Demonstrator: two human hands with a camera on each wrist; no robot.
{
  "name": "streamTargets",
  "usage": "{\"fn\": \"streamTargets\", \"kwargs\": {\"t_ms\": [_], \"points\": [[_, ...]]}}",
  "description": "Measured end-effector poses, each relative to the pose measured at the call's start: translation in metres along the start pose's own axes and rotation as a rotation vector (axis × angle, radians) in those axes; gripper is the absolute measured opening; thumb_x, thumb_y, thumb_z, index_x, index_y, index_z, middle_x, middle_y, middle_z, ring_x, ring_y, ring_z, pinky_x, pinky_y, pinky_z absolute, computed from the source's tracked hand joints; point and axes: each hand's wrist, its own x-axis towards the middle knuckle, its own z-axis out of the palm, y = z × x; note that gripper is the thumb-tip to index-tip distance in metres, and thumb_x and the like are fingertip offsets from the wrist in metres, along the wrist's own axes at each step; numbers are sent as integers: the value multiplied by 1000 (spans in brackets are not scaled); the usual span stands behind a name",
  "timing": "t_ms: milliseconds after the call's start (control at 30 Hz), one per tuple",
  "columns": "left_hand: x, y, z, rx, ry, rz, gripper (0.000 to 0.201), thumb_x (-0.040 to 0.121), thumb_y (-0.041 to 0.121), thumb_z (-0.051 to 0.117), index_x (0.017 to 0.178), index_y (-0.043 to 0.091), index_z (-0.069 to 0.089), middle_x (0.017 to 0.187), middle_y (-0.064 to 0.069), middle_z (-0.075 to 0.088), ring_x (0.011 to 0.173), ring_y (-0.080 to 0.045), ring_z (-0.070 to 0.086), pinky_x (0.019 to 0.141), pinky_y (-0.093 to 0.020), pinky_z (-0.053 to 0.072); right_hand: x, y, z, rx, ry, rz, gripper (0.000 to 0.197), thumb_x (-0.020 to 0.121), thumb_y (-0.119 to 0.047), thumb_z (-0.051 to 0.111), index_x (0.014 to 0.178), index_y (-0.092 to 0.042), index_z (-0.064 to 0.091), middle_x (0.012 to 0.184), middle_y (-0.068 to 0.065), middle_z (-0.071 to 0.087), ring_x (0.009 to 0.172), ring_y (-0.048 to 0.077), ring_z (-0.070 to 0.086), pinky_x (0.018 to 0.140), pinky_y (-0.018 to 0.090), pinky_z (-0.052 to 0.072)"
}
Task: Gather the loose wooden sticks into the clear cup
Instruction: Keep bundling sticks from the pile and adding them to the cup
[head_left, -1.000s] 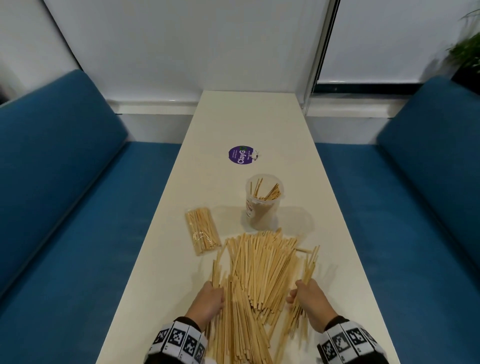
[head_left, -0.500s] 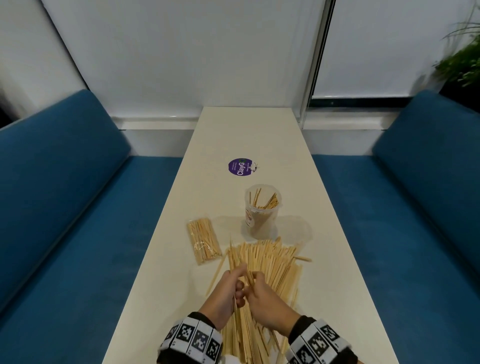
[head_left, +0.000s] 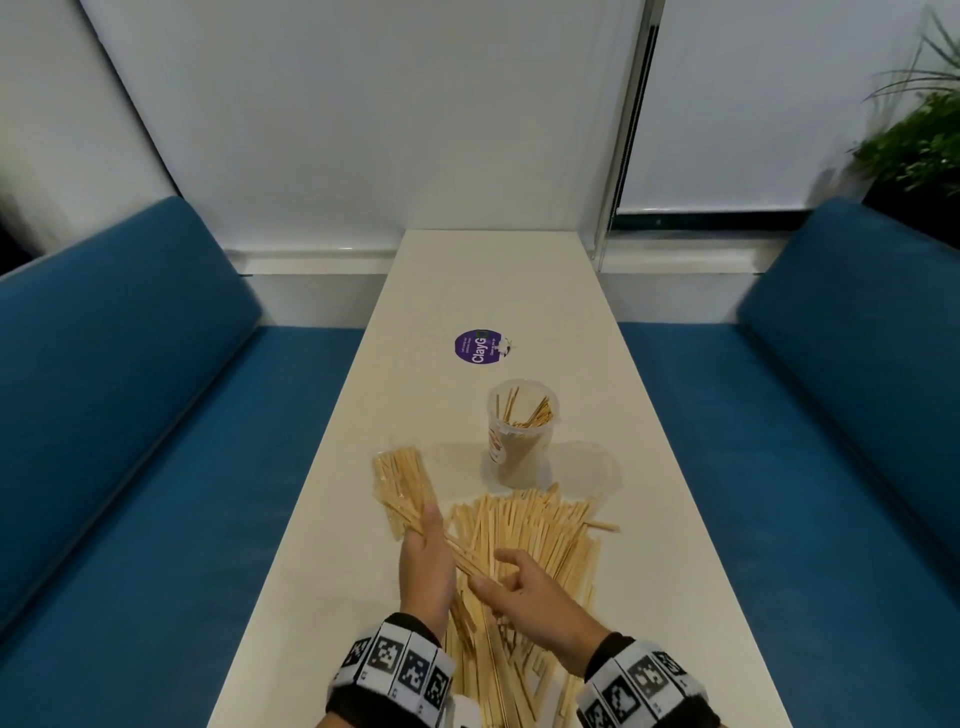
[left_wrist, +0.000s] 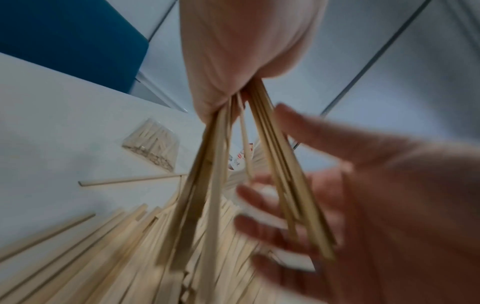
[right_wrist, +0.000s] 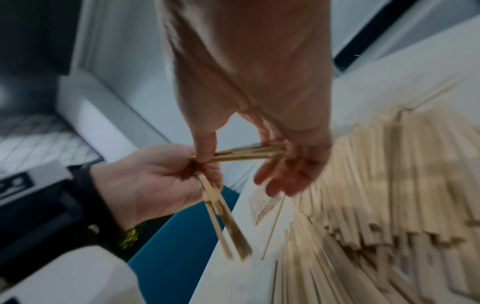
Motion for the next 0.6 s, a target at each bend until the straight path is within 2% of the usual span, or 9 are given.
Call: {"fn": "streamTargets", "kwargs": {"t_ms": [67,133,167,233,267,367,433,533,600], "points": [[-4,9,-2,-66,77,51,54,98,45,29,128,4,47,123,-11,54,116,-28,49,98,-35,37,-3,1,-1,89,-6,111,60,85,-60,49,132,-24,39,114,0,57,91,11,57,71,21,45],[-8,14,0,-100,128,115,50,99,41,29,125,3,48,119,-11,57,118,-29,50,98,-35,37,-3,1,-1,285,-25,224,52,88,-60,42,122,-20,44,111,3,54,89,17,56,70,27,47],[-10,15,1,-113,143,149,49,99,40,29,120,2,51,112,-10,59,111,-28,54,93,-32,41,-2,0,0,397,-26,272,49,91,-57,40,119,-18,44,109,6,51,85,20,54,67,30,49],[-14,17,4,-139,149,198,47,100,35,29,109,-2,56,94,-7,62,88,-17,61,76,-24,42,3,-4,-1,555,10,344,44,93,-53,38,116,-15,44,106,12,48,81,25,53,65,37,53],[-16,17,6,-152,139,225,47,100,33,29,102,-3,58,89,-6,63,82,-14,62,74,-23,43,5,-7,0,617,29,371,43,94,-52,38,115,-15,44,105,14,48,80,27,54,65,39,55],[-20,18,9,-143,120,307,46,99,33,30,81,0,56,73,-8,66,74,-22,64,78,-34,47,10,-17,3,708,19,403,37,97,-44,39,105,-11,51,90,15,54,72,28,59,64,40,56],[-22,19,10,-142,121,317,40,97,36,34,84,3,51,65,-8,61,64,-22,60,73,-35,45,9,-23,7,709,3,427,31,98,-32,42,96,-5,57,76,13,58,60,24,61,64,37,56],[-25,23,11,-142,110,333,36,96,36,40,105,3,50,57,-2,52,56,-17,53,68,-35,48,7,-24,11,738,-12,429,29,96,-15,44,77,-1,60,57,12,62,51,20,60,61,32,55],[-26,23,11,-140,98,354,33,93,38,43,99,6,49,55,-1,50,53,-15,51,65,-30,45,5,-24,11,792,-20,431,27,95,-10,45,73,0,58,53,12,60,53,21,59,65,33,56]]}}
